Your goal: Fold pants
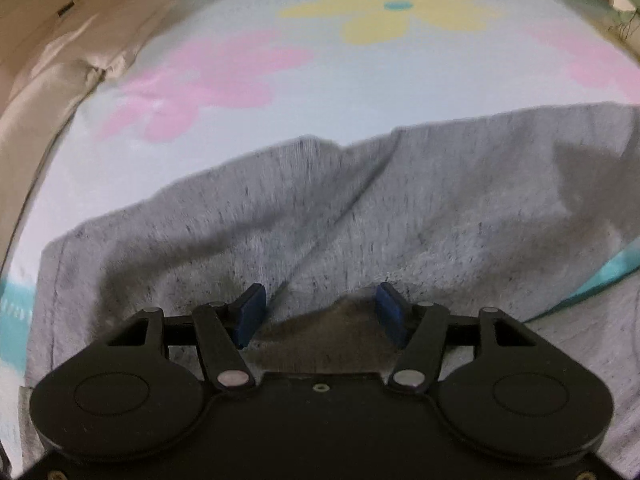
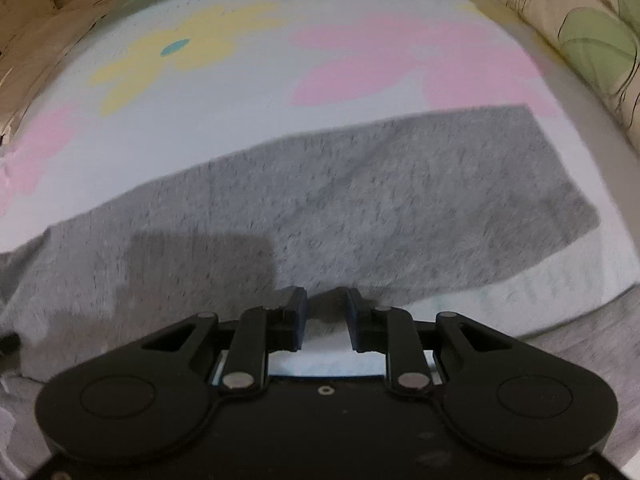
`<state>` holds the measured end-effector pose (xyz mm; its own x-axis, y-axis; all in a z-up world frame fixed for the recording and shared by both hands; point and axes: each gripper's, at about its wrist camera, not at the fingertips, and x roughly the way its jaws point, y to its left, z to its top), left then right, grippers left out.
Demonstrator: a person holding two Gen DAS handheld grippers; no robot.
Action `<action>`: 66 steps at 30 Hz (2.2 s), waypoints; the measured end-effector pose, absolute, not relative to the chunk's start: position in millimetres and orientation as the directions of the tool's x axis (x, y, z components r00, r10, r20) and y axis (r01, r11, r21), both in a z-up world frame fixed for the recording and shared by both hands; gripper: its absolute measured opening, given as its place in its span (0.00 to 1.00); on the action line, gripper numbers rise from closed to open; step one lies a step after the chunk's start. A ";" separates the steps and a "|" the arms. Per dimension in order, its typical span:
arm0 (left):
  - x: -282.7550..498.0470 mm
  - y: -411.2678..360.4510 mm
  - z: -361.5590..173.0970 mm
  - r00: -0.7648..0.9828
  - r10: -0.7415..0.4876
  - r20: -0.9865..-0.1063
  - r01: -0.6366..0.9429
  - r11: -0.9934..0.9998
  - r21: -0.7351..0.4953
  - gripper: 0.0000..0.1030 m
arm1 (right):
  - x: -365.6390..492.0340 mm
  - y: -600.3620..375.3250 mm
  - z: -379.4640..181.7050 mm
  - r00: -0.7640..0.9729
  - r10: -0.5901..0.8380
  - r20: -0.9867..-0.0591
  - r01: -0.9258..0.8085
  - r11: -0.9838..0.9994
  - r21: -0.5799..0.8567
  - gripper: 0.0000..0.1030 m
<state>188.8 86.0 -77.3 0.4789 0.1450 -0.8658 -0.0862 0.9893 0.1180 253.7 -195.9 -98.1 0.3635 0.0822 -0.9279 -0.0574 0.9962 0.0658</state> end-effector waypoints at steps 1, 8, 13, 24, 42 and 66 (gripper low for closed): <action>188.6 84.9 -77.0 0.488 0.149 -0.860 -0.086 0.989 0.122 0.64 | 257.8 -196.0 -91.7 0.385 0.091 -0.919 -0.061 0.995 0.073 0.23; 192.9 80.4 -51.2 0.572 0.134 -0.809 -0.056 0.991 0.125 0.61 | 306.0 -177.7 -63.3 0.446 0.165 -0.880 -0.010 0.984 0.179 0.35; 197.4 89.0 -37.0 0.624 0.145 -0.768 -0.079 0.989 0.123 0.61 | 340.3 -155.4 -77.6 0.416 0.152 -0.896 0.090 0.974 0.207 0.37; 211.5 129.5 -28.7 0.621 0.154 -0.769 -0.186 0.981 0.046 0.61 | 352.5 -140.9 -115.4 0.289 -0.008 -0.957 0.175 0.984 0.044 0.13; 251.5 171.0 -24.9 0.551 0.138 -0.823 -0.351 0.933 -0.079 0.61 | 311.7 -180.3 -88.0 0.369 0.105 -0.923 0.100 0.983 0.151 0.02; 235.2 138.8 -24.7 0.535 -0.135 -0.834 0.402 0.909 0.111 0.60 | 293.7 -214.3 -105.8 0.355 0.168 -0.920 0.058 0.978 0.202 0.02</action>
